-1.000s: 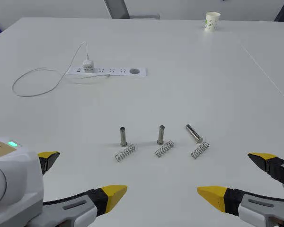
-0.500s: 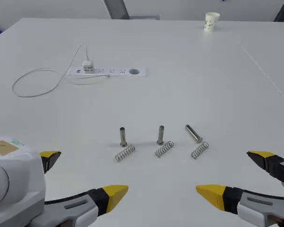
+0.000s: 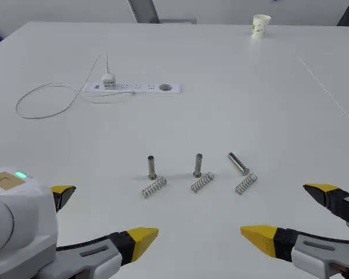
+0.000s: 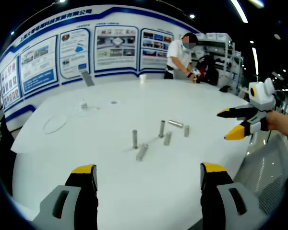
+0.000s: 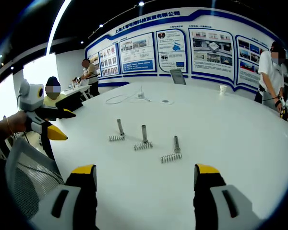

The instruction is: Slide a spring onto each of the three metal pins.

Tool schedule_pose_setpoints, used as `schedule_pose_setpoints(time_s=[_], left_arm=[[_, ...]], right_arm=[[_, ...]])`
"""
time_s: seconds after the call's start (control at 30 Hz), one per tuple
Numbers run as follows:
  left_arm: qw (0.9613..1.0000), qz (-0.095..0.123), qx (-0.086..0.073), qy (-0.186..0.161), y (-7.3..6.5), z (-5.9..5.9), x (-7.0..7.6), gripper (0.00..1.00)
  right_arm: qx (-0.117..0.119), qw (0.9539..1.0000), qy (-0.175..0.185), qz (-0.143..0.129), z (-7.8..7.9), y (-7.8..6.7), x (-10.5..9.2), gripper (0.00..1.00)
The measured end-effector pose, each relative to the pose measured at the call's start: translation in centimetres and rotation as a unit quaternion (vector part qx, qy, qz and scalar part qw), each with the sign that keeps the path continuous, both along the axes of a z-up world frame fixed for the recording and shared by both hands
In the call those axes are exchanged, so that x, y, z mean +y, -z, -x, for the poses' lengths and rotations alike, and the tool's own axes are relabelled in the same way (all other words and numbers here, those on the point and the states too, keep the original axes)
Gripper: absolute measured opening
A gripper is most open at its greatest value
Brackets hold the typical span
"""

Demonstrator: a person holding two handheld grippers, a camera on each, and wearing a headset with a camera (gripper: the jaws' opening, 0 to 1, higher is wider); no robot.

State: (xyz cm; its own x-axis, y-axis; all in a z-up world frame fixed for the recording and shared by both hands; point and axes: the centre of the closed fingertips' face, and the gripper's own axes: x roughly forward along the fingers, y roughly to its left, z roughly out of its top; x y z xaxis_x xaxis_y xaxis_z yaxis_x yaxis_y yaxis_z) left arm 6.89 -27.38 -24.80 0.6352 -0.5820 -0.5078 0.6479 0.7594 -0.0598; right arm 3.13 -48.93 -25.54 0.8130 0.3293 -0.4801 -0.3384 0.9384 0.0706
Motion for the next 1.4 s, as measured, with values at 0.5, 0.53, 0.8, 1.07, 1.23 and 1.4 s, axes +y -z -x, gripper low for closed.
schedule_pose_setpoints(time_s=[0.5,0.53,0.8,1.07,1.23,1.4], left_arm=[[1.0000,0.006,-0.001,0.006,-0.1,-0.1,-0.7,0.93],[1.0000,0.007,-0.002,0.006,-0.1,-0.1,-0.7,0.93],[0.9998,0.018,-0.001,0.003,-0.2,-0.3,-0.8,0.93],[0.9998,0.017,-0.001,0.005,0.0,-0.4,-1.0,0.92],[0.9999,0.014,-0.001,0.007,0.3,-0.5,-1.2,0.90],[0.9999,0.015,0.000,0.009,0.4,-0.6,-1.4,0.90]], right_arm=[[0.015,0.9999,0.006,0.005,-1.4,0.0,-0.7,0.78],[0.016,0.9998,0.005,0.007,-1.6,-0.1,-0.7,0.77],[0.020,0.9997,0.011,0.012,-3.8,-0.2,-1.4,0.70],[0.021,0.9994,0.018,0.019,-6.2,-0.3,-2.3,0.61],[0.030,0.9991,0.016,0.024,-7.6,0.4,-2.7,0.56],[0.036,0.9988,0.014,0.031,-9.0,1.2,-3.1,0.49]])
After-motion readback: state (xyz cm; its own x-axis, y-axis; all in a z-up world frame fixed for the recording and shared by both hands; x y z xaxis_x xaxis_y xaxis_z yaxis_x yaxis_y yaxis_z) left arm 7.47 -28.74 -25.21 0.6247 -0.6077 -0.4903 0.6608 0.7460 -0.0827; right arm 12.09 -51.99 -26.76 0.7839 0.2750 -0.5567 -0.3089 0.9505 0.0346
